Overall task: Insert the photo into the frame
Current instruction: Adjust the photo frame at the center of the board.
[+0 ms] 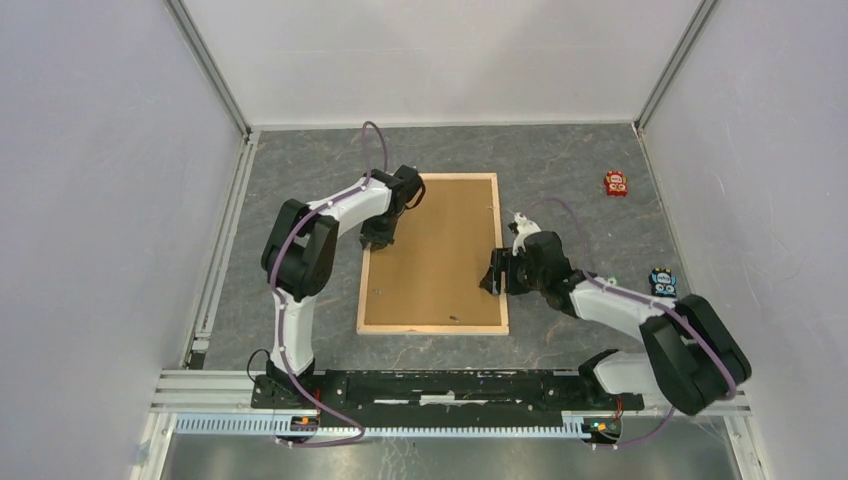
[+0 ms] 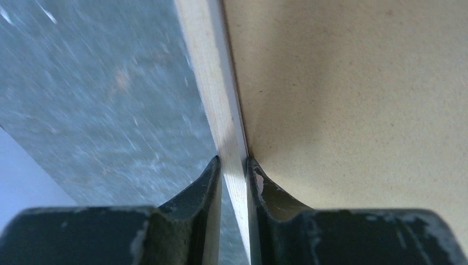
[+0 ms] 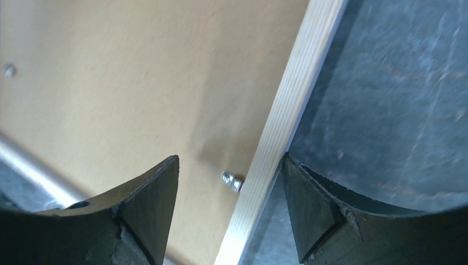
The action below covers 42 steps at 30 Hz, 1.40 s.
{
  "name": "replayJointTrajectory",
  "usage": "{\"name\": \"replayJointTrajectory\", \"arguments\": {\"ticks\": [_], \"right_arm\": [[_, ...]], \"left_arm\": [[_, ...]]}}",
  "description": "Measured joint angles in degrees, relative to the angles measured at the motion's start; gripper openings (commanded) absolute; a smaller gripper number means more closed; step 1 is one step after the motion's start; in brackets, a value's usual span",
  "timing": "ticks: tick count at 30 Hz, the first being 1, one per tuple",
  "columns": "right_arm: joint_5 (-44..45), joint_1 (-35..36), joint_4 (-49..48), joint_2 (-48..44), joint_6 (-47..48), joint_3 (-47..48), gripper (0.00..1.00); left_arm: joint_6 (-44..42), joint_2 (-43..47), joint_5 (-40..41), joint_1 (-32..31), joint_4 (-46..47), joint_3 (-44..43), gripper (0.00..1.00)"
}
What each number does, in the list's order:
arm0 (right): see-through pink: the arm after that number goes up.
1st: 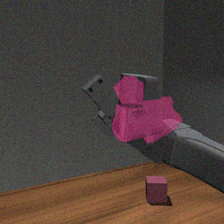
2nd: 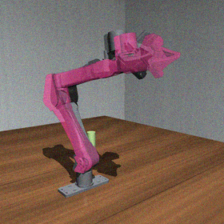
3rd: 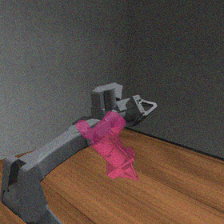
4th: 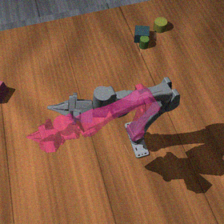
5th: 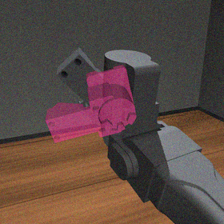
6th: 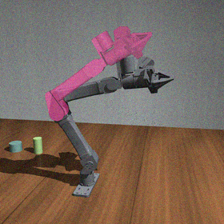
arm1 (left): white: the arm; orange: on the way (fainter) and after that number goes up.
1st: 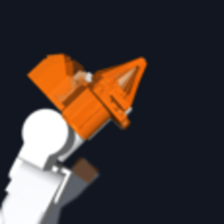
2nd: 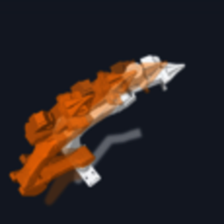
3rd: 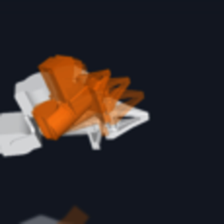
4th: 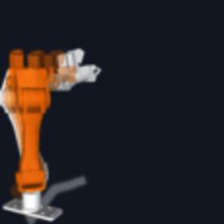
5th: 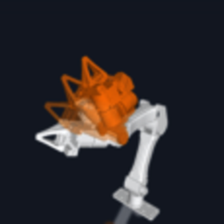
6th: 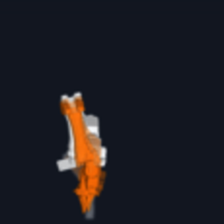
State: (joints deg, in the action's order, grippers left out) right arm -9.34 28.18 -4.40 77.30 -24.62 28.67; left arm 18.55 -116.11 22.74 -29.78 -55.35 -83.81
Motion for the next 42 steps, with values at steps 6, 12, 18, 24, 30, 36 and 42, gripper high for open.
{"name": "replayJointTrajectory", "arguments": {"ticks": [6, 12, 18, 24, 30, 36, 42], "right_arm": [[-4.6, 1.9, -7.3, -6.1, -8.7, -7.8, 0.74], [-6.7, 3.0, -7.9, -11.3, -11.5, -8.8, 0.81], [-10.7, 0.7, -8.2, -18.9, -10.1, -8.8, 0.82], [-19.8, -2.3, -10.4, -18.8, -9.6, -8.6, 0.80], [-24.7, -4.3, -14.0, -17.0, -10.3, -8.1, 0.79], [-25.2, -4.9, -15.3, -17.0, -11.4, -8.1, 0.79], [-24.1, -5.0, -15.0, -18.3, -11.5, -8.1, 0.79]], "left_arm": [[-2.8, -9.6, 5.5, 0.5, 1.6, -15.4, 0.34], [-2.3, -9.3, 8.5, 0.7, 2.0, -21.7, 0.80], [3.0, 13.1, 4.4, 0.8, 2.0, -3.9, 0.88], [17.6, 38.2, -6.7, 0.8, 4.6, 16.0, 0.87], [38.4, 46.9, -15.3, -0.6, 8.4, 34.2, 0.93], [55.8, 50.3, -17.2, -1.5, 13.6, 44.3, 0.89], [65.7, 46.1, -18.4, -2.0, 19.4, 46.0, 0.79]]}}
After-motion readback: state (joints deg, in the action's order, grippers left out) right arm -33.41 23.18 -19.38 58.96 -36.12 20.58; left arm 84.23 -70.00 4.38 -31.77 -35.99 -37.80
